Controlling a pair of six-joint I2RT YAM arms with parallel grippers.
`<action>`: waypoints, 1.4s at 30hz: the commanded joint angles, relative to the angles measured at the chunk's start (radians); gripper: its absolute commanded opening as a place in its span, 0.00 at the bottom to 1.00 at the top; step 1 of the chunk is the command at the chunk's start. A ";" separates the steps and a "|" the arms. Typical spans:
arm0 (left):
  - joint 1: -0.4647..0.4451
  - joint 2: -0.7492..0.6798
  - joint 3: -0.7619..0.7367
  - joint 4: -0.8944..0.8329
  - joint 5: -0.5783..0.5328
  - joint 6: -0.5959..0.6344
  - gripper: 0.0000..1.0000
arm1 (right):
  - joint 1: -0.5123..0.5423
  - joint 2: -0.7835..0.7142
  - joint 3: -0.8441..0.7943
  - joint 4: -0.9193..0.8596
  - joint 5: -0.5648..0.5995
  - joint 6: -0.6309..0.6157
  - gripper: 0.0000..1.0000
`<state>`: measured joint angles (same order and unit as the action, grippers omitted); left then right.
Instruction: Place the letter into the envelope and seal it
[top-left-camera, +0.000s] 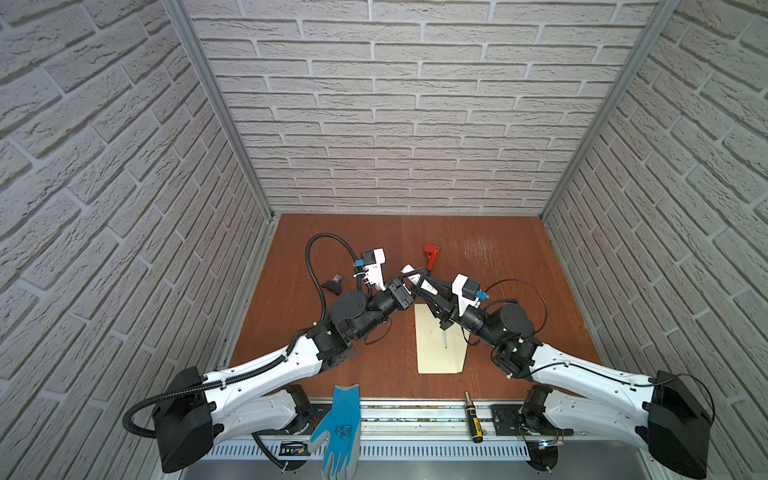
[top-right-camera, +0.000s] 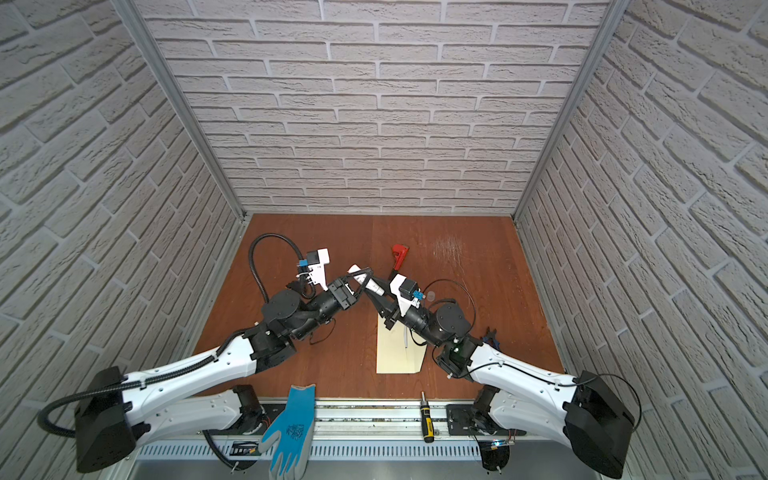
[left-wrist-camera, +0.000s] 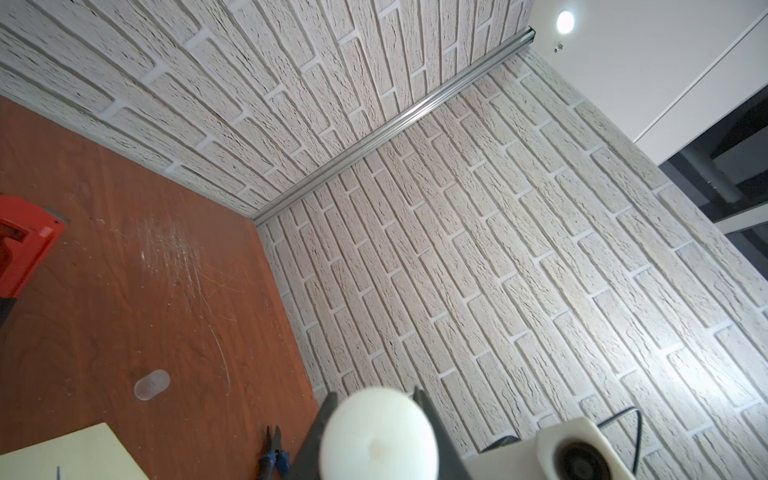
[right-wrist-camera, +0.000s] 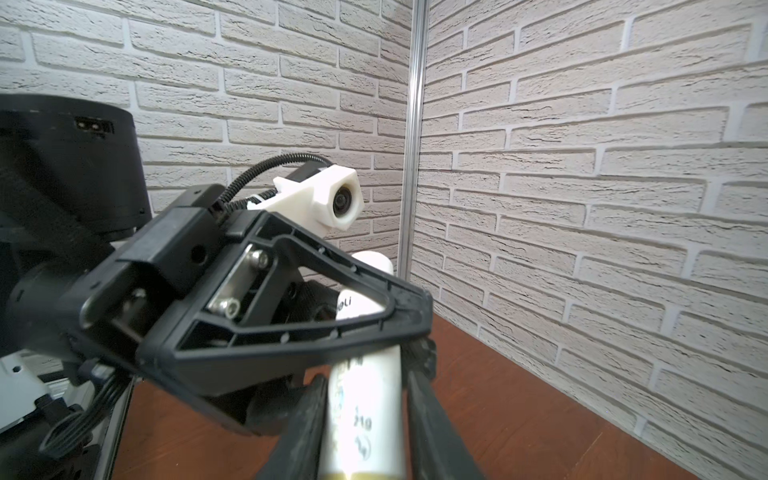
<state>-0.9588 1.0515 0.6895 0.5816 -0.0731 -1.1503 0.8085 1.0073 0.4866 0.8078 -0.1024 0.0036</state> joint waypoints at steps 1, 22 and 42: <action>0.008 -0.055 0.057 -0.098 -0.039 0.120 0.07 | -0.008 -0.082 -0.002 -0.182 0.050 -0.013 0.45; 0.098 0.127 0.115 -0.672 0.203 0.367 0.00 | -0.070 -0.054 0.416 -1.680 0.499 0.572 0.80; 0.159 0.526 0.194 -0.621 0.415 0.328 0.00 | -0.484 0.120 0.257 -1.591 0.072 0.563 0.16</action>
<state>-0.8127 1.5524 0.8440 -0.0822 0.2836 -0.8196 0.3355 1.1049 0.7567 -0.8490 0.0460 0.5858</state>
